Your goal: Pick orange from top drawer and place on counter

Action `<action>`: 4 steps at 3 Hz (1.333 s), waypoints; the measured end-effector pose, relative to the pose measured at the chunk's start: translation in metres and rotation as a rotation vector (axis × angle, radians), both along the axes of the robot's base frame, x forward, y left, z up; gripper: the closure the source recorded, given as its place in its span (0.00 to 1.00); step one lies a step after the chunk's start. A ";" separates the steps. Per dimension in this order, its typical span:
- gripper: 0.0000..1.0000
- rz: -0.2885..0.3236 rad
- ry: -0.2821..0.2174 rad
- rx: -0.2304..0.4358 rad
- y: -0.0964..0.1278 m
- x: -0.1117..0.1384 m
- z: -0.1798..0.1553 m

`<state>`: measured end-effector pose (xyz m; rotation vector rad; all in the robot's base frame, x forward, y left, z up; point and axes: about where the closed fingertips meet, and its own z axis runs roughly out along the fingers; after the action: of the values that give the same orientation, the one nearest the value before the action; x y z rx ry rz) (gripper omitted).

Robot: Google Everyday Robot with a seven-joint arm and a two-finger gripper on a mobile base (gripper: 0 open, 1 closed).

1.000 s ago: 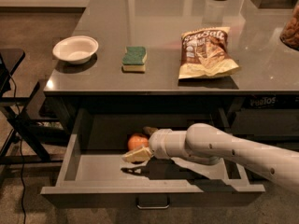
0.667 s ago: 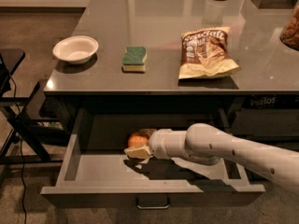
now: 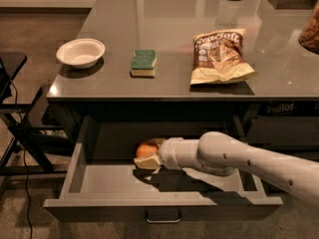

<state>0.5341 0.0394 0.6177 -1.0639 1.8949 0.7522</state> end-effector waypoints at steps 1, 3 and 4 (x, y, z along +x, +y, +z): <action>1.00 0.000 0.000 0.000 0.000 0.000 0.000; 1.00 -0.029 -0.054 -0.030 0.002 -0.012 0.051; 1.00 -0.052 -0.078 -0.058 0.001 -0.021 0.091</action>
Offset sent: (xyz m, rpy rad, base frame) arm -0.0082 0.0005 0.0440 -0.0265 -0.0620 -0.0270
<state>0.5132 0.0406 0.7082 -1.0607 1.8796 0.6212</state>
